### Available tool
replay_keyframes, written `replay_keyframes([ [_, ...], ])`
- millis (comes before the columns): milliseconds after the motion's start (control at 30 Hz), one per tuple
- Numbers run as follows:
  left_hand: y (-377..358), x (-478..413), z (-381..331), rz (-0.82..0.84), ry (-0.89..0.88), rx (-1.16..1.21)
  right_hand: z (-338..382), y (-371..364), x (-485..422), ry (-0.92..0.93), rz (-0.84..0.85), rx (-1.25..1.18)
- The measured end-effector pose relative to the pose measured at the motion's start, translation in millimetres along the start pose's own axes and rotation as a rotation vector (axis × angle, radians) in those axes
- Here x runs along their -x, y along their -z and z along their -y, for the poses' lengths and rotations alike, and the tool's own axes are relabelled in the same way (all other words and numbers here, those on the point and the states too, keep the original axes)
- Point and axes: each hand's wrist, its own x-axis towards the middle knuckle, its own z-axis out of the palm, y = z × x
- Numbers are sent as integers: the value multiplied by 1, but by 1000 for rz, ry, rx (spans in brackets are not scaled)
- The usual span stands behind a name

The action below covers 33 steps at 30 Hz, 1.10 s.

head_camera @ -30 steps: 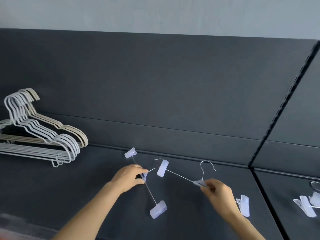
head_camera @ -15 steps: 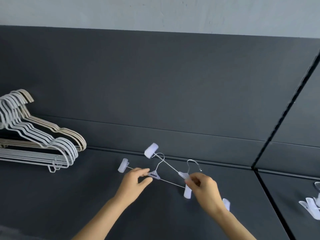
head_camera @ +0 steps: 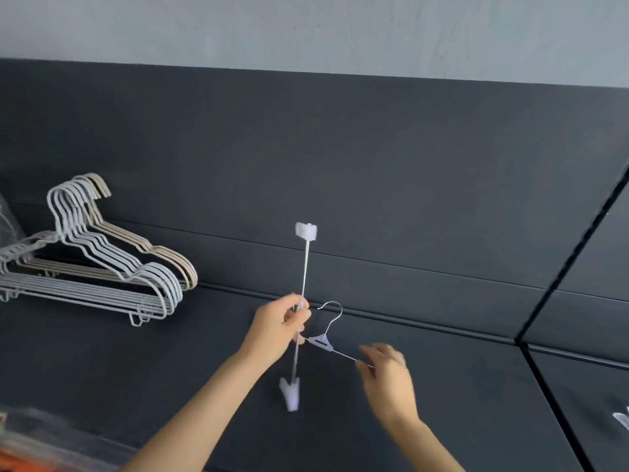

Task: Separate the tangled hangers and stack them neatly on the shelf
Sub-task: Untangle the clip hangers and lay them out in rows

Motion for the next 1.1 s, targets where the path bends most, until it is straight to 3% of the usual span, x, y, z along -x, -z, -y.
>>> replay_keyframes([
  [67,10,-4,10,72,-95,-259,-26,5,-6,-29,35,268],
  [133,14,-3,23,180,-177,-552,-40,8,-14,-54,102,200],
  [233,12,9,41,318,-148,-740,-48,11,-30,-28,125,46],
  [367,6,24,61,383,-178,-748,-45,13,-51,-68,121,-60],
  [767,-4,5,82,326,-232,-754,-14,-21,-75,-79,121,-157],
  [1100,4,4,84,317,-174,-742,-16,-21,-79,-73,85,-116],
])
